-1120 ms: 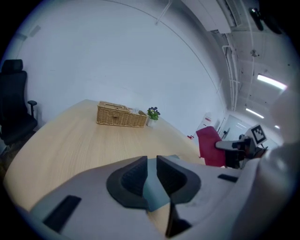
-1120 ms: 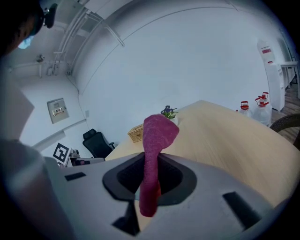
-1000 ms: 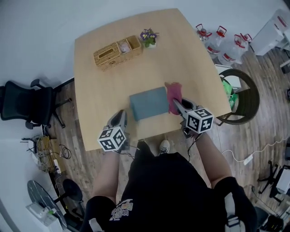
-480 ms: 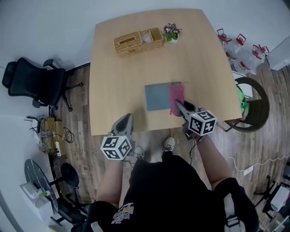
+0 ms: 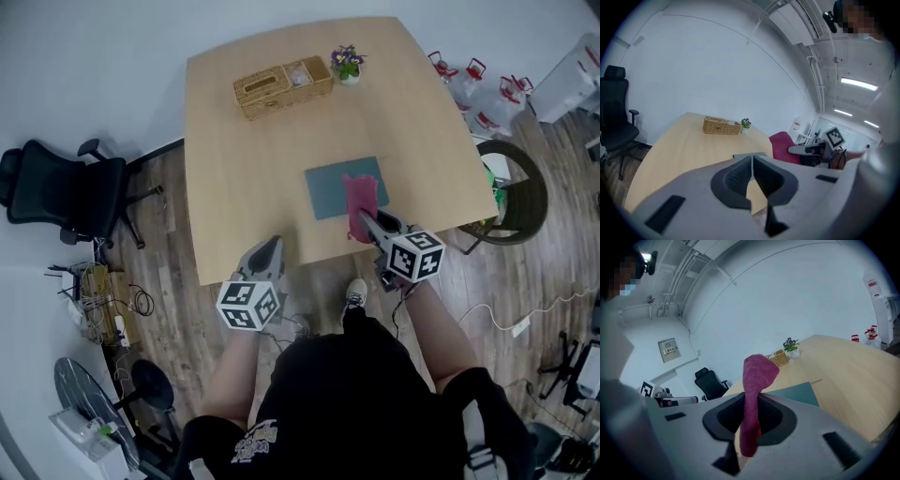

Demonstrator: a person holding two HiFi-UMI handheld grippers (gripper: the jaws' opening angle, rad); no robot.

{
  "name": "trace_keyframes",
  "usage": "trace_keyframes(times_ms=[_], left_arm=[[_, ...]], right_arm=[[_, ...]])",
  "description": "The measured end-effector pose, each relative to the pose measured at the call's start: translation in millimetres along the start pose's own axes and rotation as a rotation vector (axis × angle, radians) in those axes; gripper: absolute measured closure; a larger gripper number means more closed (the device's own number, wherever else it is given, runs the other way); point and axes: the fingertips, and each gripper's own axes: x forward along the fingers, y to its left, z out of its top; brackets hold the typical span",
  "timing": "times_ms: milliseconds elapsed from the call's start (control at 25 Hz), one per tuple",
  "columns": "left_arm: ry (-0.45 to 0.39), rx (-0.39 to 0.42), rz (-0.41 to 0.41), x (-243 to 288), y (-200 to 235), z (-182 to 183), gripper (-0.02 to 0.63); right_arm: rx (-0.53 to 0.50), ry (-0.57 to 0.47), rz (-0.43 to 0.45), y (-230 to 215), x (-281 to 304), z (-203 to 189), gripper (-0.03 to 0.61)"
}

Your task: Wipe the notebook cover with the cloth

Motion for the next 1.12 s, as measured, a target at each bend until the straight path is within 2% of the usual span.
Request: trace_keyframes(times_ms=[280, 640, 880, 1120], left_arm=[[0.009, 0.042, -0.144, -20, -4, 1, 0.598], [0.026, 0.109, -0.311, -49, -30, -5, 0.598], [0.041, 0.128, -0.371, -67, -44, -17, 0.598], [0.043, 0.126, -0.383, -72, -51, -23, 0.598]], right_arm=[[0.021, -0.078, -0.116, 35, -32, -18, 0.511], [0.048, -0.169, -0.242, 75, -85, -47, 0.511], [0.067, -0.199, -0.282, 95, -109, -68, 0.511], [0.062, -0.183, -0.284, 102, -115, -79, 0.512]])
